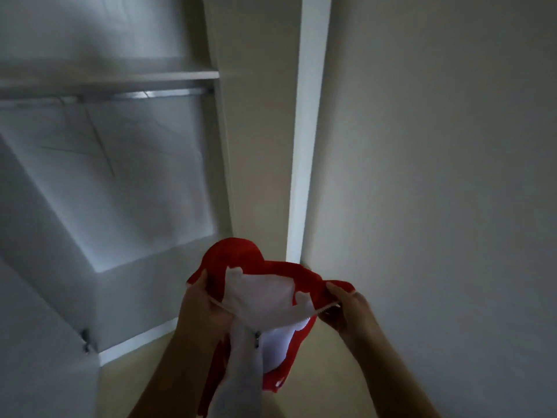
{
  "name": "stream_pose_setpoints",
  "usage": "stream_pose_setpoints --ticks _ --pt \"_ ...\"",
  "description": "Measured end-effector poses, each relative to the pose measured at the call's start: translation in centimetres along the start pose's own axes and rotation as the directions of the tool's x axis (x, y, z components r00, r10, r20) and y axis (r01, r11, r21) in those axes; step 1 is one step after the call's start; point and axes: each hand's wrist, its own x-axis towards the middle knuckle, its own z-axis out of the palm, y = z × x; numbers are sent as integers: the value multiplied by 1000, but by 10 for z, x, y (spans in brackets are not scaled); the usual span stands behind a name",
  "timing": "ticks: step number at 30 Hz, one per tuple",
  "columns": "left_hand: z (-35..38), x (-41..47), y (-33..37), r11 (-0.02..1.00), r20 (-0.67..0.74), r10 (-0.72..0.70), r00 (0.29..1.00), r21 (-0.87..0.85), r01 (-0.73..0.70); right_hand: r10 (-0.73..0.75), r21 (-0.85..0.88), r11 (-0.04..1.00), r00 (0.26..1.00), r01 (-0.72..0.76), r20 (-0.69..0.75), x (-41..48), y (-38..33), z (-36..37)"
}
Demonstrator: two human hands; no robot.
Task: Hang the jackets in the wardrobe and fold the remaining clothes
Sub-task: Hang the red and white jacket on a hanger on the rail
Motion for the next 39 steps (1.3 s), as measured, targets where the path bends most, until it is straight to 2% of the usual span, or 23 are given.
stream_pose_setpoints --ticks 3,5,6,8,10,12,15,17,20,24,28,32,34,36,39 --pt "-18 40 27 976 6 33 999 -216 -31 44 -129 991 994 -30 104 64 -6 54" --pt "-23 64 50 944 -69 36 997 -324 -57 83 -225 973 984 -47 155 100 -12 87" --pt "-27 76 57 931 -84 25 996 -361 -54 104 -286 957 976 -45 191 115 -14 102" --pt "-42 102 70 944 -193 38 981 -314 -98 139 -418 908 955 -18 261 144 -15 136" --pt "-57 129 81 929 -229 -21 973 -365 -66 159 -559 829 941 37 298 169 -14 166" --pt "-76 169 100 937 -333 -38 942 -340 -82 189 -702 704 922 113 338 205 -11 207" --pt "-102 237 128 941 -394 -77 916 -331 -63 206 -832 504 903 233 378 264 -6 276" --pt "-111 281 150 957 -400 -46 915 -279 -74 132 -854 414 908 314 398 298 0 320" --pt "-114 337 180 959 -350 -69 934 -283 -35 3 -867 305 910 394 415 344 4 379" --pt "-117 399 210 964 -304 -81 949 -267 -3 -127 -843 353 914 405 385 402 -11 439" --pt "-117 441 224 960 -279 -126 952 -275 46 -344 -806 220 817 549 462 456 -34 485" --pt "-120 480 229 976 -303 -83 949 -218 15 -604 -819 39 667 572 437 497 -62 527" --pt "-118 497 235 984 -320 -77 944 -179 19 -608 -836 -42 650 547 456 517 -74 546" --pt "-116 513 244 984 -321 -69 945 -178 11 -527 -865 -69 718 498 455 536 -84 565" --pt "-112 532 260 978 -307 -36 951 -207 -30 -380 -869 46 813 492 441 561 -94 592"
